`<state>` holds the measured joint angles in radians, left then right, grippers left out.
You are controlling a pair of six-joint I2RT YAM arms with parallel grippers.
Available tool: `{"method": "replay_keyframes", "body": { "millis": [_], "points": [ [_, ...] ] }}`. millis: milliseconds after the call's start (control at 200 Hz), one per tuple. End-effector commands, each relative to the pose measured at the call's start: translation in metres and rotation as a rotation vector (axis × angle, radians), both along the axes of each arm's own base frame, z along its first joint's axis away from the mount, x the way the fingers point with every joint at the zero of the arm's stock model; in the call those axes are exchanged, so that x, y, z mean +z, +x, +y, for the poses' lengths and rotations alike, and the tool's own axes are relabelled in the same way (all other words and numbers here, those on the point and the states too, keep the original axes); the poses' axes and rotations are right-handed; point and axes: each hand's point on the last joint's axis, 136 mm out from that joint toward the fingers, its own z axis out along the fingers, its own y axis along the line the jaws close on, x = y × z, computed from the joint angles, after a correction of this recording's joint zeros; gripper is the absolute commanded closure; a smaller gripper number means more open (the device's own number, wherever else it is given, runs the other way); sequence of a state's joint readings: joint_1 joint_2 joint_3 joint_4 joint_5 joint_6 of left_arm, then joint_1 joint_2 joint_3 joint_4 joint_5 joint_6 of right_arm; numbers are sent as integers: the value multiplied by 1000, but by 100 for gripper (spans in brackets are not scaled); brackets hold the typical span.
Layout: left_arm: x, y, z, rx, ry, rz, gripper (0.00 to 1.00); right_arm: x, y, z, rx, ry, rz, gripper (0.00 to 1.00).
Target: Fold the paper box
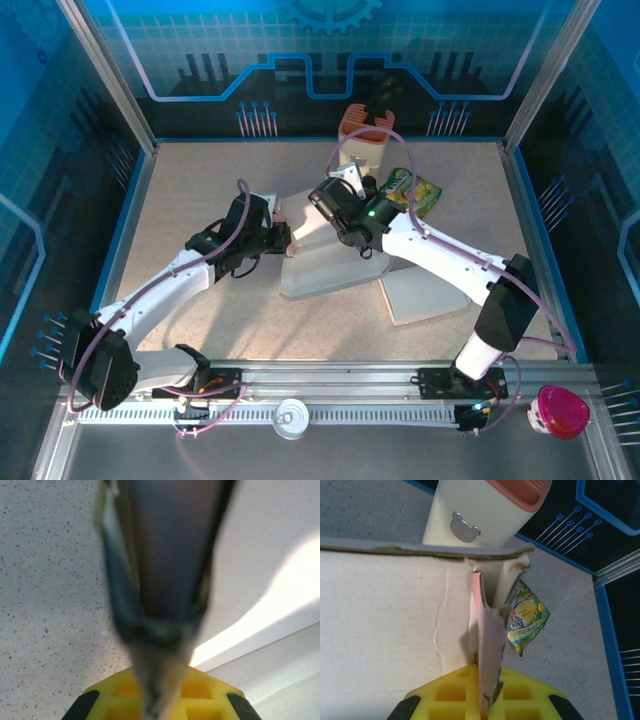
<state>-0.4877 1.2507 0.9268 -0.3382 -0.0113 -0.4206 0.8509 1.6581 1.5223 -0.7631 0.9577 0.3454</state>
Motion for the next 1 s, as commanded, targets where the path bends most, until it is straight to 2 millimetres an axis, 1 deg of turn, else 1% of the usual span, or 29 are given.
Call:
{"method": "replay_keyframes", "body": {
  "millis": [0,105,175,335,450,555,630,725,870,990],
  "points": [
    [7,2,-2,8,3,1,100,5,-3,-5,-23,-34,4,96],
    [7,2,-2,8,2,6,100,6,-2,-6,-30,-34,0,96],
    [8,2,-2,9,0,5,100,7,-1,-7,-42,-37,-11,100],
    [6,2,-1,18,5,9,100,5,-1,-10,-75,-57,-31,100],
    [4,4,3,38,16,5,100,-2,-4,1,-38,-34,-33,100],
    [-3,7,9,73,33,-4,100,-10,-9,4,-34,-3,-54,100],
    [-12,10,12,97,45,-11,100,-15,-11,12,-9,42,-91,100],
    [-27,14,17,133,54,-21,100,-25,-14,15,-12,76,-98,100],
    [-55,16,22,174,66,-13,100,-52,-17,22,-34,96,-70,100],
    [-83,15,27,205,75,7,100,-71,-21,30,-40,89,-74,100]
  ]
}}
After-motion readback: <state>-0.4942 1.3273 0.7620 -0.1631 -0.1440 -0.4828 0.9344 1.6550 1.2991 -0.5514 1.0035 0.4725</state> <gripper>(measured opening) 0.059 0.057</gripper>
